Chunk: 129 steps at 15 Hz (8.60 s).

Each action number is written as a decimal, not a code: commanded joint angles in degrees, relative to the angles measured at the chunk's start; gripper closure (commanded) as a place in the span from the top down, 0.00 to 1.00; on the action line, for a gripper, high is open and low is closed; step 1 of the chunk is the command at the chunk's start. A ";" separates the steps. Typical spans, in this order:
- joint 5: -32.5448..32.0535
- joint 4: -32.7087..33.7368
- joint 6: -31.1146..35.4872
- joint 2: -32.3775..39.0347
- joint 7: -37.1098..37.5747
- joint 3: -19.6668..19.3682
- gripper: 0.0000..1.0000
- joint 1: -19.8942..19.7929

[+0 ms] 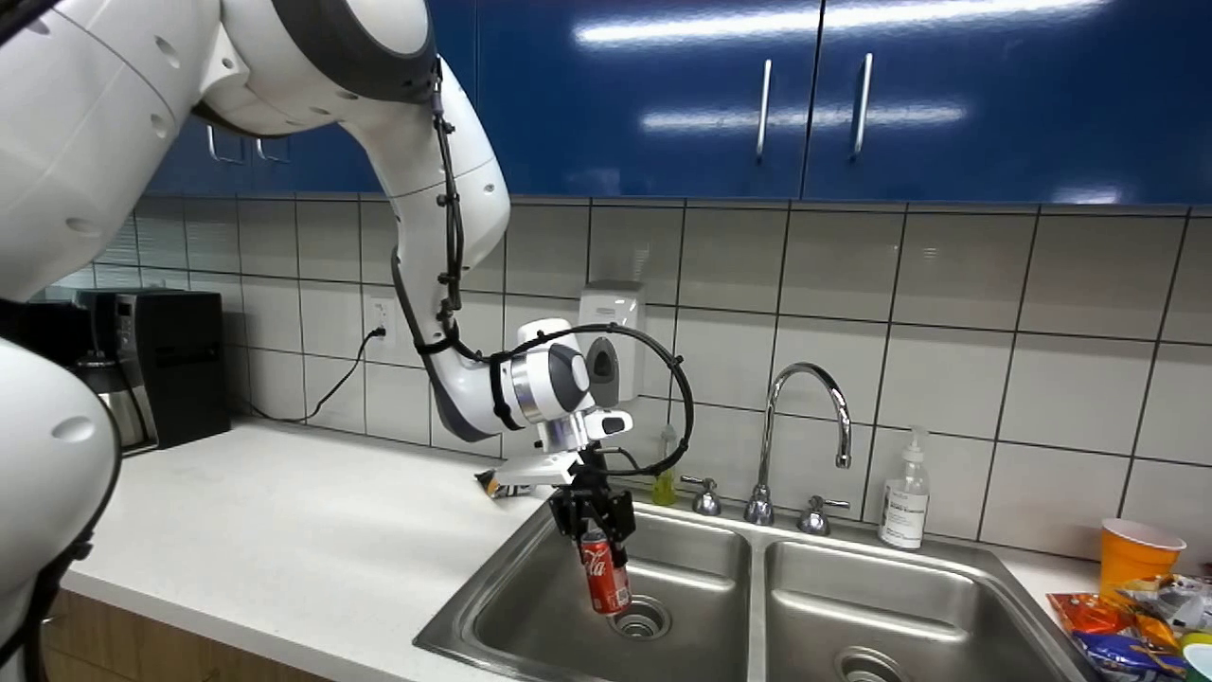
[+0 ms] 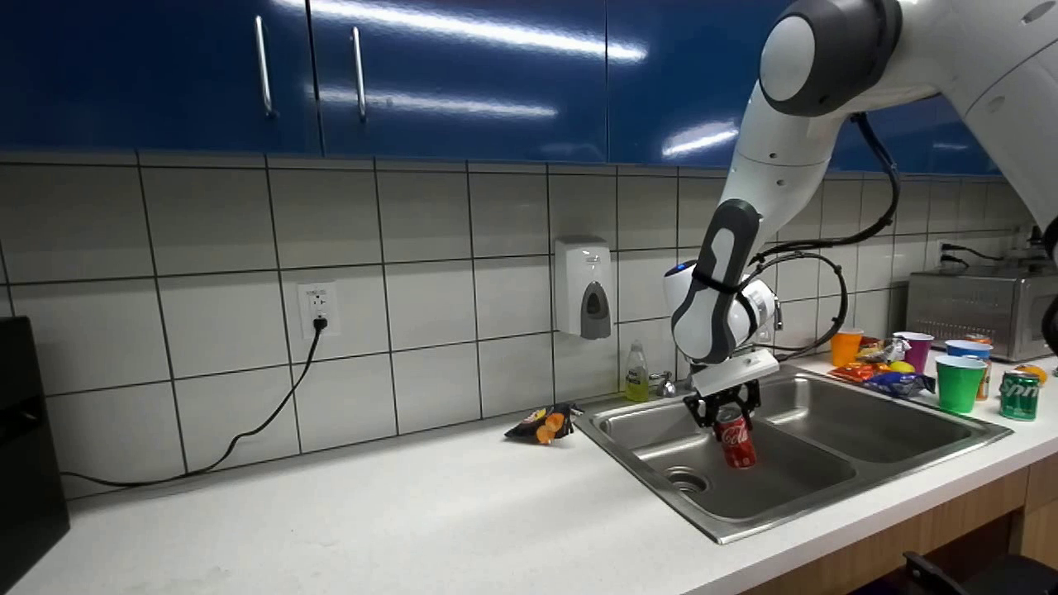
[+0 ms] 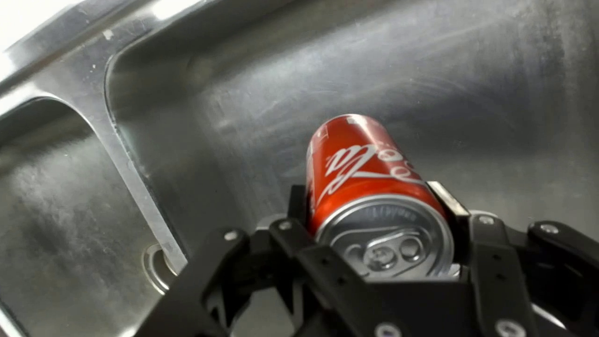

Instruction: Put the red can inside the left sink

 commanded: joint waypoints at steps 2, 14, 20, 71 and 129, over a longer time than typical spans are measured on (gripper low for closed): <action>3.18 2.81 1.80 2.54 0.87 -0.90 0.38 1.68; 11.44 4.27 6.20 7.46 0.64 -1.08 0.38 4.61; 14.55 4.11 9.10 10.30 0.29 -1.20 0.38 5.55; 18.53 -6.58 10.36 6.79 -0.83 -6.32 1.00 14.48; 3.08 -32.33 -6.31 -42.78 12.54 20.20 1.00 -1.57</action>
